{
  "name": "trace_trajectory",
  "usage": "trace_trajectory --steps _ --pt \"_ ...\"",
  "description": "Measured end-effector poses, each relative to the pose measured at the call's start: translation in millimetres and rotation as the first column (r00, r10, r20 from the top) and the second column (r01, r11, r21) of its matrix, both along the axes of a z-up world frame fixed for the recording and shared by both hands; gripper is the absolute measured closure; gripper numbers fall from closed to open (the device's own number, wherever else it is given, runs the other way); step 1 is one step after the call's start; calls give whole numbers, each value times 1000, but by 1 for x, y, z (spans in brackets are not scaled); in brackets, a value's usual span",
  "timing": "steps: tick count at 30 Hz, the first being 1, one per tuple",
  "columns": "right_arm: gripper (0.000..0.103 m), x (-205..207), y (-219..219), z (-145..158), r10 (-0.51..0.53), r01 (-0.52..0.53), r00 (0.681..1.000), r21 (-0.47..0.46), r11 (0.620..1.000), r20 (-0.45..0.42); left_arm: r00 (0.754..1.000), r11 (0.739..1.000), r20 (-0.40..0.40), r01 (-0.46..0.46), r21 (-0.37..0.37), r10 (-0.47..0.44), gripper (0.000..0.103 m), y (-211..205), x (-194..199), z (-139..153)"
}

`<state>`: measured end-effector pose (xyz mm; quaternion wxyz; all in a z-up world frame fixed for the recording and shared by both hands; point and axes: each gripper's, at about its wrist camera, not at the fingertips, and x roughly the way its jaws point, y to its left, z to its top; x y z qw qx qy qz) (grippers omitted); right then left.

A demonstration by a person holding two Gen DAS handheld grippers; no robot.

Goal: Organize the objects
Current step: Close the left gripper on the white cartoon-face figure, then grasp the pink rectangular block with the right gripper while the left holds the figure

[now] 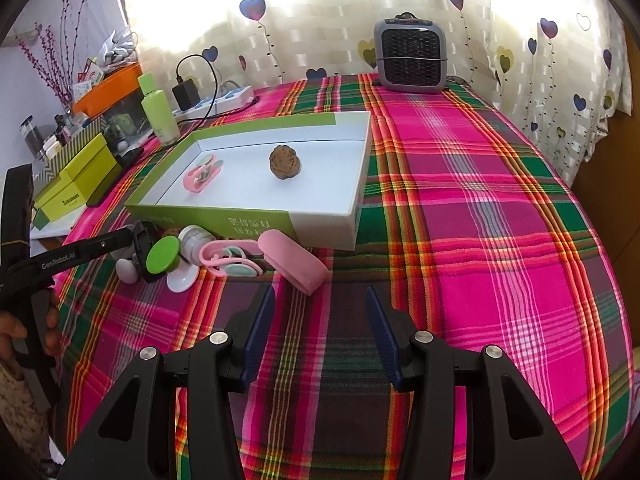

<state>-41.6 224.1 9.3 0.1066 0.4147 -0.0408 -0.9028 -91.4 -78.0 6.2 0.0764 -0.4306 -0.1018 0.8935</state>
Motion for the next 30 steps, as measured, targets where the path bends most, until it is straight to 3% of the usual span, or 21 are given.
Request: trace_trajectory --steps 3,5,7,11,21,30 --pt "55 -1 0 -1 -3 3 1000 -1 1000 4 1000 1000 2 -1 19 1 59 -1 0 0" --pt "55 -1 0 -1 -4 4 1000 -1 1000 7 1000 1000 2 -4 27 4 70 -1 1 0" --pt "55 -1 0 -2 -4 4 1000 -1 1000 9 1000 999 0 -5 35 5 75 -2 1 1" --pt "55 -1 0 -2 -4 4 1000 1 1000 8 1000 999 -8 -7 40 8 77 -3 3 2" --pt "55 -2 -3 -1 6 -6 1000 4 1000 4 1000 997 -12 -9 78 10 79 -10 17 6" --pt "55 -6 -9 0 36 -36 999 7 999 -3 999 993 -5 43 107 -43 79 -10 41 9"
